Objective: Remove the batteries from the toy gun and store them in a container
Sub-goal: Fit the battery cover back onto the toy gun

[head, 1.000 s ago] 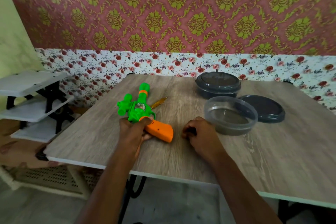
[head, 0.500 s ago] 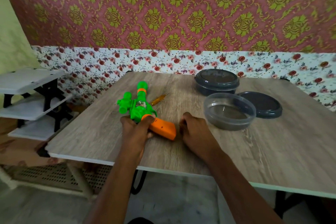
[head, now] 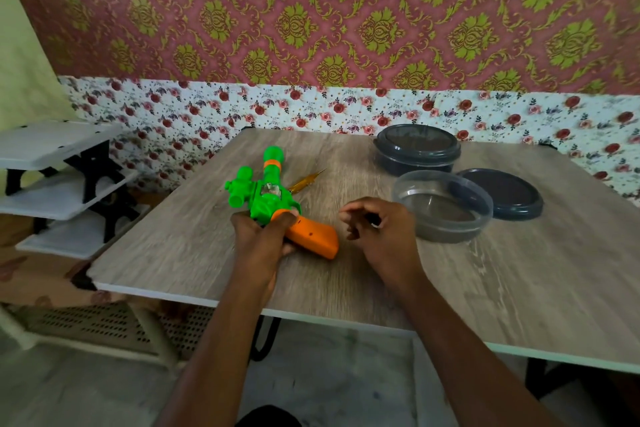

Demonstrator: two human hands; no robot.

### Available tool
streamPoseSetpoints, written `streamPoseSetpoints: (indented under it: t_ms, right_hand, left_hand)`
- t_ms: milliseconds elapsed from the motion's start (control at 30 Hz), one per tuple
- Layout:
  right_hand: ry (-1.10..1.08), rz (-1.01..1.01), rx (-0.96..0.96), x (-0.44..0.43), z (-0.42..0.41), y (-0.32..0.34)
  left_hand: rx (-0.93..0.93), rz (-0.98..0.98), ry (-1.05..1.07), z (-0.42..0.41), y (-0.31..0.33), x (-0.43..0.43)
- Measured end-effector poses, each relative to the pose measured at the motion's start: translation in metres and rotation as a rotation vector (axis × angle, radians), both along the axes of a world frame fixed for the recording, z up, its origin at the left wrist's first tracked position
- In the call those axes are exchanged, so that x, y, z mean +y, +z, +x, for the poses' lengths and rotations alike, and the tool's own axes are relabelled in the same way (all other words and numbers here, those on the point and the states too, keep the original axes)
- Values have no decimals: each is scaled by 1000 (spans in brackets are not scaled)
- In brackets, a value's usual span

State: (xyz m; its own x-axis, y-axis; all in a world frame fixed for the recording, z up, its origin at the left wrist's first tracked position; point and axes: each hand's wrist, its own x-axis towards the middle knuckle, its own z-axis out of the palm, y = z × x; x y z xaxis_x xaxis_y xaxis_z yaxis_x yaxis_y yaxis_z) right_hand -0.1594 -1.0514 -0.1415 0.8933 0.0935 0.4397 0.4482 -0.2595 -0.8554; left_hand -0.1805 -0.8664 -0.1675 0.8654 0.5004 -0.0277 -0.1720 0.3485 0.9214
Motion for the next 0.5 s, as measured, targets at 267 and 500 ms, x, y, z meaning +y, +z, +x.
streamPoseSetpoints:
  t_ms: [267, 500]
  right_hand:
    - [102, 131, -42, 26, 4, 8]
    - [204, 228, -74, 25, -1, 0]
  left_hand:
    - [35, -30, 12, 0, 4, -1]
    - [39, -24, 19, 3, 1, -1]
